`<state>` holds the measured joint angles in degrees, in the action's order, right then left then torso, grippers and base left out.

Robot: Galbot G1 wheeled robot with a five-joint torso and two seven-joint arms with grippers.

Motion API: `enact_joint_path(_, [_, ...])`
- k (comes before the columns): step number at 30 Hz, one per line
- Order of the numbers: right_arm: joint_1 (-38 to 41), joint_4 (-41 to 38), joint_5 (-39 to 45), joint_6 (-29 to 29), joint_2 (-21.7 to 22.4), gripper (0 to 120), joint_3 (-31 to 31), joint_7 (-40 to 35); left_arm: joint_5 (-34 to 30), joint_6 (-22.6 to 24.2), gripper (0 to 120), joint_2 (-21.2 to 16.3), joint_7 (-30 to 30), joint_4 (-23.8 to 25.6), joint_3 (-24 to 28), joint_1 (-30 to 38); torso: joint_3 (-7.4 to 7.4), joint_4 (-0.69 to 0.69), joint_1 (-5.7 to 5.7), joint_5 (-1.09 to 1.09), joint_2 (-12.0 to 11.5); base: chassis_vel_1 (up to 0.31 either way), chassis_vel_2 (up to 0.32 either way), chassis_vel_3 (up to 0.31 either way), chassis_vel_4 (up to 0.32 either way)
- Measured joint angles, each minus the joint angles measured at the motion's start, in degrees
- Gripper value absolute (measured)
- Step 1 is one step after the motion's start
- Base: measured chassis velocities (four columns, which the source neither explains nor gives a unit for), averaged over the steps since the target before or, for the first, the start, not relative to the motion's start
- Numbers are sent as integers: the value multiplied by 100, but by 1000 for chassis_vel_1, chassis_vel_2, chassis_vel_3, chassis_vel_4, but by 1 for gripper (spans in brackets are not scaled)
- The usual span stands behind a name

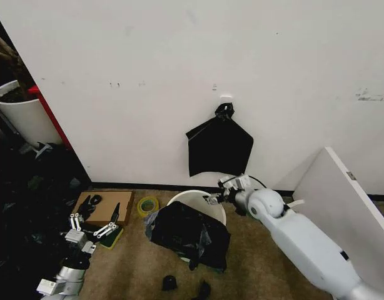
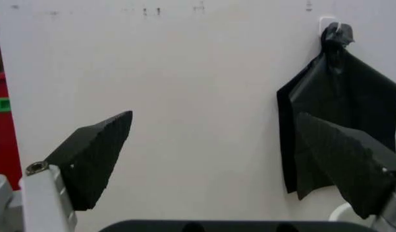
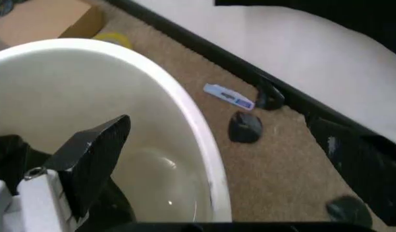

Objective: Place the garbage bag over the trash bin.

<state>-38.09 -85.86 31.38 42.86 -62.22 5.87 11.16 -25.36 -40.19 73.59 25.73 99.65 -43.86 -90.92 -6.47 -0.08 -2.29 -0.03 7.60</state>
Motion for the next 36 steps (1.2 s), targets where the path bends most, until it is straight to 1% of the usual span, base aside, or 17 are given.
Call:
enact_joint_path(2, [54, 200, -313, 17, -33, 100, 17, 427, 30, -16, 100, 1, -12, -57, 12, 25, 0, -2, 0, -1, 0, 0, 0, 0, 0])
enact_joint_path(4, [92, 364, -464, 16, -73, 97, 53, 534, 82, -50, 100, -4, -21, -132, 23, 57, 0, -3, 0, 1, 0, 0, 0, 0, 0])
enact_joint_path(5, [115, 468, -560, 12, -106, 92, 66, 571, 115, -73, 100, -7, -26, -179, 31, 71, 0, -2, 1, 0, 0, 0, 0, 0, 0])
enact_joint_path(6, [115, 468, -560, 12, -106, 92, 66, 571, 115, -73, 100, -7, -26, -179, 31, 71, 0, -2, 1, 0, 0, 0, 0, 0, 0])
enact_joint_path(12, [133, 690, -650, -46, -182, 68, 142, 510, 183, -107, 100, -19, -71, -274, 97, 124, 0, -2, 1, 0, 0, 0, 0, 0, 0])
enact_joint_path(13, [133, 690, -650, -46, -182, 68, 142, 510, 183, -107, 100, -19, -71, -274, 97, 124, 0, -2, 1, 0, 0, 0, 0, 0, 0])
enact_joint_path(20, [-12, 545, -493, -134, -166, 37, 244, 188, 262, -108, 100, -3, -105, -314, 144, 157, 1, -1, 1, 0, 0, 0, 0, 0, 0])
enact_joint_path(21, [-12, 545, -493, -134, -166, 37, 244, 188, 262, -108, 100, -3, -105, -314, 144, 157, 1, -1, 1, 0, 0, 0, 0, 0, 0])
enact_joint_path(24, [-99, 377, -165, -223, -142, 27, 306, -264, 292, -114, 100, 7, -151, -327, 152, 156, 1, -1, 1, 0, 0, 0, 0, 0, 0])
enact_joint_path(26, [-161, 289, 43, -317, -130, 16, 339, -640, 297, -124, 100, 10, -162, -327, 150, 147, 0, -1, 1, 0, 0, 0, 0, 0, 0])
enact_joint_path(27, [-204, 231, 154, -341, -123, 14, 344, -824, 297, -128, 100, 10, -163, -324, 146, 136, 1, -1, 1, 0, 0, 0, 0, 0, 0])
enact_joint_path(28, [-204, 231, 154, -341, -123, 14, 344, -824, 297, -128, 100, 10, -163, -324, 146, 136, 1, -1, 1, 0, 0, 0, 0, 0, 0])
enact_joint_path(29, [-262, 159, 280, -364, -108, 8, 344, -1017, 296, -135, 100, 10, -166, -317, 139, 125, 1, -1, 1, 0, 0, 0, 0, 0, 0])
enact_joint_path(31, [-407, 6, 520, -447, -67, 3, 320, -1372, 292, -152, 100, 1, -180, -313, 122, 104, 0, 0, 1, 2, 0, 0, 0, 0, 0])
enact_joint_path(32, [-521, -94, 660, -508, -34, 1, 272, -1551, 290, -166, 100, -7, -195, -313, 114, 99, 1, 3, 1, 2, 0, 0, 0, 0, 0])
enact_joint_path(35, [-882, -383, 1097, -660, 71, 1, 118, -2136, 288, -193, 100, -18, -236, -326, 107, 95, 1, 0, 1, 2, 0, 0, 0, 0, 0])
enact_joint_path(36, [-1098, -595, 1423, -754, 141, 1, 26, -2524, 290, -199, 100, -20, -252, -331, 109, 95, 1, -2, 1, 2, 0, 0, 0, 0, 0])
